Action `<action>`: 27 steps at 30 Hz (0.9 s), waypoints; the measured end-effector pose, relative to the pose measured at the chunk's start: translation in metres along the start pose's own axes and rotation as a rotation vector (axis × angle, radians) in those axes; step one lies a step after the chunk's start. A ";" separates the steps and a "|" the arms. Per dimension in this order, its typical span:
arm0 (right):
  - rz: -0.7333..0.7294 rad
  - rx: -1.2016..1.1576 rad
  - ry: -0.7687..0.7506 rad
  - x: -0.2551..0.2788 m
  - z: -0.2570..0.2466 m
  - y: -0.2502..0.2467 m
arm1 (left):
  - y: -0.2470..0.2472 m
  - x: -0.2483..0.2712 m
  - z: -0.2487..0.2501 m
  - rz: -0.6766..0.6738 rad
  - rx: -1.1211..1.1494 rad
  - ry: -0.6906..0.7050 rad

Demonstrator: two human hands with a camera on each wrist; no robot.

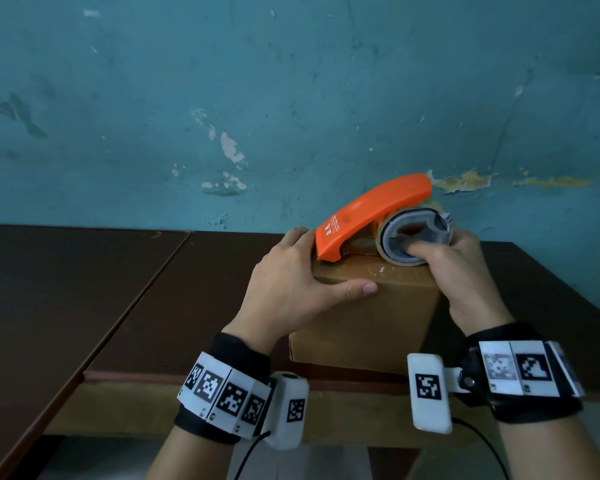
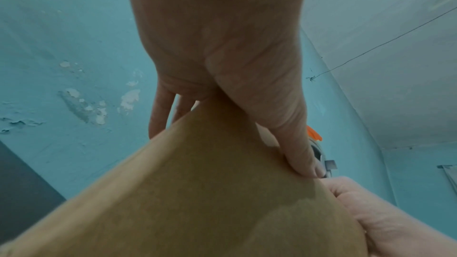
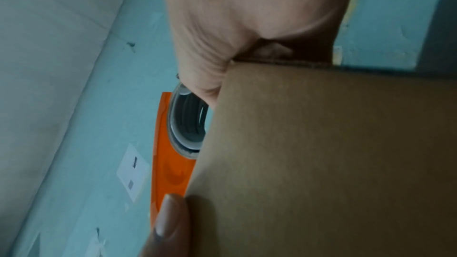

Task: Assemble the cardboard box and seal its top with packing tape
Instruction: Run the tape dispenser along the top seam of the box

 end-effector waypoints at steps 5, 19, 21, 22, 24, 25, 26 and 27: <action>0.001 0.193 -0.102 -0.004 -0.010 -0.005 | -0.002 0.000 0.002 -0.021 -0.108 0.027; 0.113 0.190 -0.199 -0.007 -0.018 -0.002 | -0.008 0.000 0.003 -0.103 -0.325 0.062; 0.106 0.177 -0.220 -0.006 -0.023 -0.002 | -0.009 0.000 0.004 -0.138 -0.350 0.040; 0.104 0.173 -0.231 -0.006 -0.025 -0.002 | -0.009 0.000 0.005 -0.148 -0.351 0.034; 0.092 0.176 -0.258 -0.005 -0.028 -0.003 | -0.010 0.000 0.007 -0.154 -0.343 0.040; 0.082 0.189 -0.270 -0.005 -0.029 -0.003 | -0.011 0.000 0.007 -0.158 -0.342 0.044; 0.076 0.209 -0.282 -0.005 -0.030 -0.004 | -0.011 -0.001 0.007 -0.162 -0.346 0.045; 0.073 0.229 -0.293 -0.005 -0.031 -0.005 | -0.011 -0.001 0.007 -0.168 -0.353 0.045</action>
Point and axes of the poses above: each hand's wrist, its own x-axis away from the middle knuckle, its own y-axis out of the palm, z = x × y, the point moved 4 cm from there along -x, towards the middle knuckle, and after that the axes turned 11 degrees about z, right-handed, at the moved point
